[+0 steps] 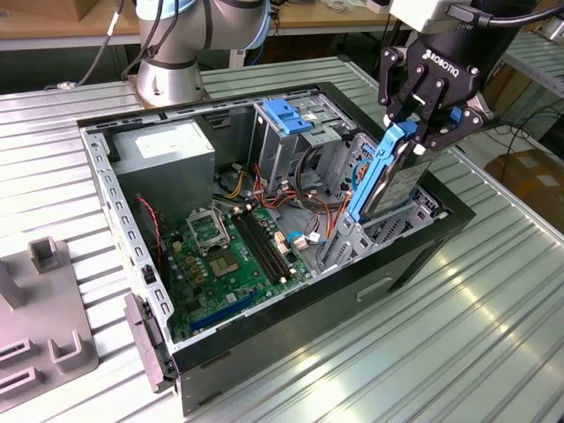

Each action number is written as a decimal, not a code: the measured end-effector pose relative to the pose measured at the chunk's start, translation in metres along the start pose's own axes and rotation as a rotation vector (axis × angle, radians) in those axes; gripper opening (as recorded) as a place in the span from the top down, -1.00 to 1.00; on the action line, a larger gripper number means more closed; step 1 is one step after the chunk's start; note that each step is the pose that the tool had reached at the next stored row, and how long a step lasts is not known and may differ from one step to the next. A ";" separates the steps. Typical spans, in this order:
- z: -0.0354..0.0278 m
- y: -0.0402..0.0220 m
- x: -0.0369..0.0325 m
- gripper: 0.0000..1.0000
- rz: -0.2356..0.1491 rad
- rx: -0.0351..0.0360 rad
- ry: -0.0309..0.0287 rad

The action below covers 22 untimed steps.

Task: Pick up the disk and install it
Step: 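Insert the disk into the insertion slot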

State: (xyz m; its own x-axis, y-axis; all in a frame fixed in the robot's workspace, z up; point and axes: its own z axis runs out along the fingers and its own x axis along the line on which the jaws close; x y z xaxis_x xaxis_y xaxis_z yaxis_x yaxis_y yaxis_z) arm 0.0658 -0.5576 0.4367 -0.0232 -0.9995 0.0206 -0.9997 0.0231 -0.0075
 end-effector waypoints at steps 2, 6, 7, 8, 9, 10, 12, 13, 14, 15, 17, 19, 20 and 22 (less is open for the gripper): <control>0.0001 0.0000 0.0000 0.26 0.000 0.0000 0.0000; 0.0002 0.0000 0.0000 0.26 0.000 0.0000 -0.0001; 0.0002 0.0000 0.0000 0.26 0.000 0.0000 -0.0001; 0.0002 0.0000 0.0000 0.26 0.000 0.0000 -0.0001; 0.0002 0.0000 0.0000 0.26 0.000 0.0000 -0.0001; 0.0002 0.0000 0.0000 0.26 0.000 0.0000 -0.0002; 0.0006 0.0000 0.0001 0.26 0.000 0.0000 -0.0002; 0.0014 0.0000 0.0000 0.26 0.000 0.0000 -0.0002; 0.0021 0.0000 0.0001 0.26 0.000 0.0000 -0.0001; 0.0030 0.0000 0.0001 0.26 0.000 0.0000 -0.0001; 0.0051 0.0000 0.0001 0.26 0.000 0.0000 -0.0001; 0.0078 0.0000 0.0000 0.26 0.000 0.0000 -0.0002; 0.0089 0.0001 0.0000 0.26 0.000 0.0000 -0.0001; 0.0114 0.0001 -0.0001 0.26 0.000 0.0000 0.0000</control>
State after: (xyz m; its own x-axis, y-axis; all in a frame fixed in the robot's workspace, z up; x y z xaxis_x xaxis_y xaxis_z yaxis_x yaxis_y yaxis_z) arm 0.0658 -0.5578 0.4253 -0.0232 -0.9995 0.0206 -0.9997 0.0231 -0.0076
